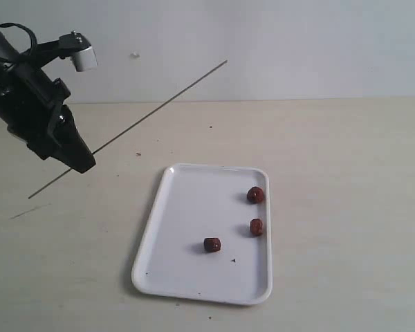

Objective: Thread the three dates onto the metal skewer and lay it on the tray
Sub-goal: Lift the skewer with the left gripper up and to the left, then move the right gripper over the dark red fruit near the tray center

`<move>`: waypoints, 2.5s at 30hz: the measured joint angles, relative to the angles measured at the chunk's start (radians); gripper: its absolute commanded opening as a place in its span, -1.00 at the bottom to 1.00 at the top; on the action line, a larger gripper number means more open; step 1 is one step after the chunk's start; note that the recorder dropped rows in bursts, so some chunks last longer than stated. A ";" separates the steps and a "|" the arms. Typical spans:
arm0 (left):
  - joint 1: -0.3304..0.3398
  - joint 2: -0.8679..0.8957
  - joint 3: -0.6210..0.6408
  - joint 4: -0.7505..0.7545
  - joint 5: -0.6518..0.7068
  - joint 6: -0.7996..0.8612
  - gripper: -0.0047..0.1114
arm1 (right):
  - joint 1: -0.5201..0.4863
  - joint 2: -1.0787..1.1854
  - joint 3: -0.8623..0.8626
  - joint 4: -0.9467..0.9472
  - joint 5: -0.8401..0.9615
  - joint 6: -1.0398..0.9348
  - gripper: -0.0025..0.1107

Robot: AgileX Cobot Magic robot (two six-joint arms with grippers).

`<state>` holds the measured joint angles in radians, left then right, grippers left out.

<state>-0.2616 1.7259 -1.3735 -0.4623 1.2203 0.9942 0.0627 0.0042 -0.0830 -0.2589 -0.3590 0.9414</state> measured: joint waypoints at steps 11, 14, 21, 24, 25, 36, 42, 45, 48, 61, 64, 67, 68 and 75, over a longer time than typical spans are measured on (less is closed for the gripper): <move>0.007 0.000 0.000 -0.006 0.000 -0.001 -0.92 | 0.000 0.082 -0.310 0.190 0.123 -0.151 -0.96; 0.011 0.000 0.000 -0.008 0.000 -0.001 -0.92 | 0.000 0.257 -0.408 0.190 0.342 -0.317 -0.96; 0.049 0.000 0.000 -0.024 0.000 -0.001 -0.92 | 0.000 0.806 -0.818 0.190 0.814 -0.689 -0.96; 0.070 0.000 0.000 -0.029 0.000 -0.006 -0.92 | 0.000 1.049 -1.036 0.188 1.083 -0.811 -0.96; 0.076 0.000 0.000 -0.029 0.000 -0.007 -0.92 | 0.000 1.135 -1.110 0.190 1.178 -0.852 -0.96; 0.092 0.000 0.000 -0.010 0.000 -0.015 -0.92 | 0.072 1.694 -1.451 0.335 1.571 -1.154 -0.92; 0.154 0.000 0.000 -0.006 0.000 -0.040 -0.92 | 0.175 1.796 -1.451 0.343 1.579 -1.154 -0.92; 0.190 0.000 0.000 -0.008 0.000 -0.068 -0.92 | 0.220 1.833 -1.451 0.409 1.579 -1.057 -0.85; 0.214 0.000 0.000 -0.010 -0.013 -0.088 -0.92 | 0.279 1.874 -1.451 0.443 1.579 -0.957 -0.70; 0.220 0.000 0.000 -0.080 -0.052 -0.097 -0.92 | 0.470 2.022 -1.453 0.428 1.412 -0.554 -0.12; 0.220 0.000 0.000 -0.095 -0.052 -0.097 -0.92 | 0.472 2.056 -1.453 0.422 1.411 -0.510 -0.12; 0.220 0.000 0.000 -0.110 -0.053 -0.097 -0.92 | 0.472 2.081 -1.453 0.420 1.407 -0.497 -0.12; 0.220 0.000 0.000 -0.110 -0.054 -0.097 -0.92 | 0.472 2.090 -1.453 0.418 1.407 -0.494 -0.12; 0.220 0.000 0.000 -0.112 -0.060 -0.098 -0.92 | 0.472 2.114 -1.453 0.364 1.378 -0.452 -0.12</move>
<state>-0.0414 1.7259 -1.3735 -0.5740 1.1605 0.8962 0.5346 2.1182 -1.5357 0.1054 1.0189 0.4893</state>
